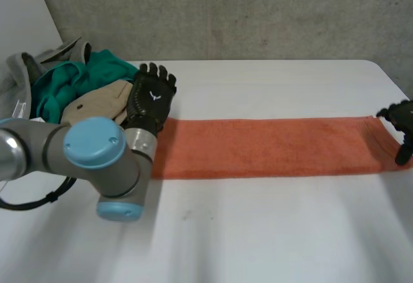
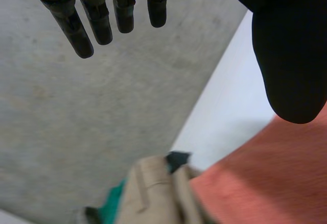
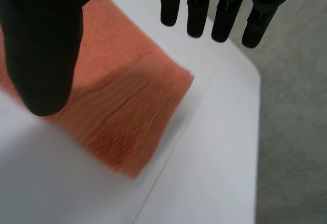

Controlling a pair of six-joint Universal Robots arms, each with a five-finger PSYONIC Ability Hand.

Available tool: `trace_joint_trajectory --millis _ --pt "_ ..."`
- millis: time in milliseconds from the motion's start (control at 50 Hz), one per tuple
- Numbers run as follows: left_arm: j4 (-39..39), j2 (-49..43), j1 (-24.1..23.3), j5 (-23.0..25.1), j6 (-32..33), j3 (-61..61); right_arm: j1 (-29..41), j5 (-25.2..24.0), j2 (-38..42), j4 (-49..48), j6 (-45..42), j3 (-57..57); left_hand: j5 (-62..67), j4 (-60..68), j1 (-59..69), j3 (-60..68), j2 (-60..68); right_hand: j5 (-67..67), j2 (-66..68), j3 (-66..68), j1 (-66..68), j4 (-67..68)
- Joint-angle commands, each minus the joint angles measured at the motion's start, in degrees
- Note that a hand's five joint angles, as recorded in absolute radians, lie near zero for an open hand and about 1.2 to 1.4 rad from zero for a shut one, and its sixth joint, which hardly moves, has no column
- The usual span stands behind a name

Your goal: Fold the laundry.

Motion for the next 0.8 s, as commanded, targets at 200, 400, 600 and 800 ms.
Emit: trace_joint_trajectory --millis 200,400,600,800 --pt "-12.38 4.38 1.79 5.83 -12.79 -3.61 -4.21 -2.95 9.43 -5.40 -1.71 -0.63 -2.03 -0.81 -0.17 -1.43 -1.04 11.10 11.98 11.42 11.56 11.35" --pt "-12.38 6.39 1.79 5.65 -12.79 -4.05 -8.41 5.99 9.35 -11.44 -3.46 -2.04 -2.03 -0.81 -0.17 -1.43 -1.04 64.37 65.25 64.69 64.84 64.63" --pt "-12.55 11.49 2.58 6.18 -12.97 -6.77 -10.18 11.03 6.01 -18.41 -16.11 -2.74 -2.20 -0.98 -0.34 -1.60 -1.21 64.37 65.25 64.69 64.84 64.63" --pt "-12.55 14.74 4.87 6.00 -13.05 -10.02 10.63 7.17 0.91 -24.21 -16.04 -1.25 -2.20 -0.98 -0.34 -1.60 -1.21 64.37 65.25 64.69 64.84 64.63"
